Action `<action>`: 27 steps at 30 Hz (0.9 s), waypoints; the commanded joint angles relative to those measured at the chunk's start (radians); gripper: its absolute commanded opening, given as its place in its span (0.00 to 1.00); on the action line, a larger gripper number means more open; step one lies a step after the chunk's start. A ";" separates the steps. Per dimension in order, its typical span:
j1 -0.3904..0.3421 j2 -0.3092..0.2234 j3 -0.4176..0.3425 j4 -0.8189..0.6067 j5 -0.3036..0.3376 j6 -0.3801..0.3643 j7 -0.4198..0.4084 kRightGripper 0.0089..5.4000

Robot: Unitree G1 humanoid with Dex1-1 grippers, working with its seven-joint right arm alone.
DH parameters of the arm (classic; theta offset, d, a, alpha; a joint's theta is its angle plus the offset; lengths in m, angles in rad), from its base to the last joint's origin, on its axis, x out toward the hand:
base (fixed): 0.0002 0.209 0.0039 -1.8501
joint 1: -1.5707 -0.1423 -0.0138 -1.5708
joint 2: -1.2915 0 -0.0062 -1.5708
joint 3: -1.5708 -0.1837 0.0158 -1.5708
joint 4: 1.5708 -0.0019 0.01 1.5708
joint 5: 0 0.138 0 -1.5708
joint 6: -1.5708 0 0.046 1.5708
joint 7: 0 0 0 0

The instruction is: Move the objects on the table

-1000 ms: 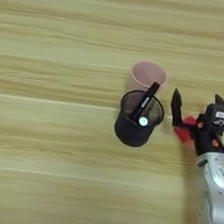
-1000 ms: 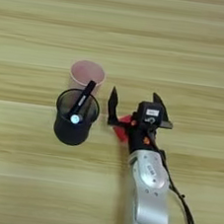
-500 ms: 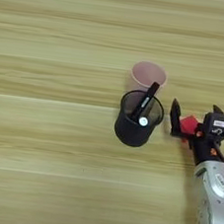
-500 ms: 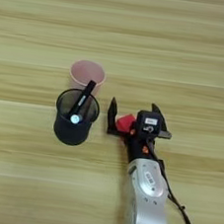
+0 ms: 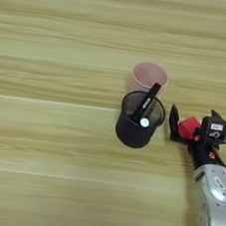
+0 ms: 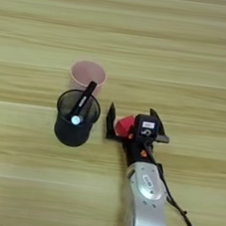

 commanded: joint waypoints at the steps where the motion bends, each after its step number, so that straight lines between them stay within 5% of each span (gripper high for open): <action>1: -0.029 -0.009 0.000 -0.024 -0.010 -0.013 -0.010 0.99; 27: 0.005 0.003 -0.002 0.015 -0.021 0.003 -0.055 0.99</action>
